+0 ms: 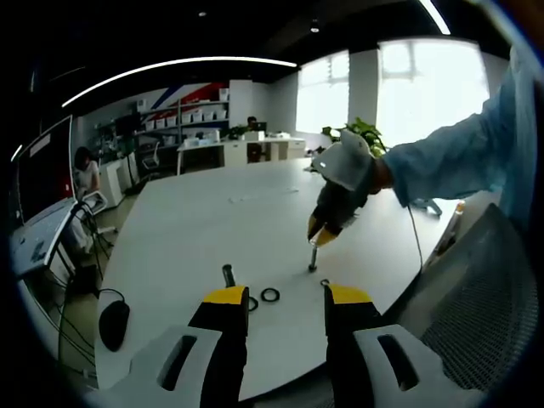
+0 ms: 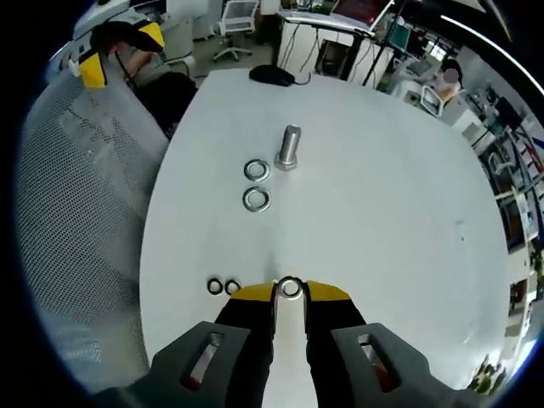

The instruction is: Place the washer onto the threaded stud by aligning its center hole with the stud, sliding it down to the base, and recovering from edge contact or off-axis alignment until the washer reaches the visible bottom stop.

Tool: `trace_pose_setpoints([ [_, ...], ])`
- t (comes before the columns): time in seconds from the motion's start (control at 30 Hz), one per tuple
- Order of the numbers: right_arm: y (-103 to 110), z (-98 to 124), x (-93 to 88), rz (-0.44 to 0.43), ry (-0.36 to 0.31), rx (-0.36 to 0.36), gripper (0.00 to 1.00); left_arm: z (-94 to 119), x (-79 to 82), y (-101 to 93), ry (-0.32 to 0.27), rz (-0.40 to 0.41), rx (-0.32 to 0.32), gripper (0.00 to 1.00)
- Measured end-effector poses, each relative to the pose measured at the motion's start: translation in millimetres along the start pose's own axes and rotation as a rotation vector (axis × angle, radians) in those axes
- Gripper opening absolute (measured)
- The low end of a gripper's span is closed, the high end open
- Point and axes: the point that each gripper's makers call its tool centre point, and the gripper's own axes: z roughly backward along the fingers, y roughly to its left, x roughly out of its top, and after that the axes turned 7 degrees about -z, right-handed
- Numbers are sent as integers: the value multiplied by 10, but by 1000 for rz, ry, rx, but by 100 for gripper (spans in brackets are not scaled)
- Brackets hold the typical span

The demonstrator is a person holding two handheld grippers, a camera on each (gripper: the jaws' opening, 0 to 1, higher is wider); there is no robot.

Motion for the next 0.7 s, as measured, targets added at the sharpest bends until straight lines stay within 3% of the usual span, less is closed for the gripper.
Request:
trace_pose_setpoints([
  [0.7, 76, -102, -86, 20, 49, 21, 14, 0, -11, -3, 6, 1, -2, 33],
])
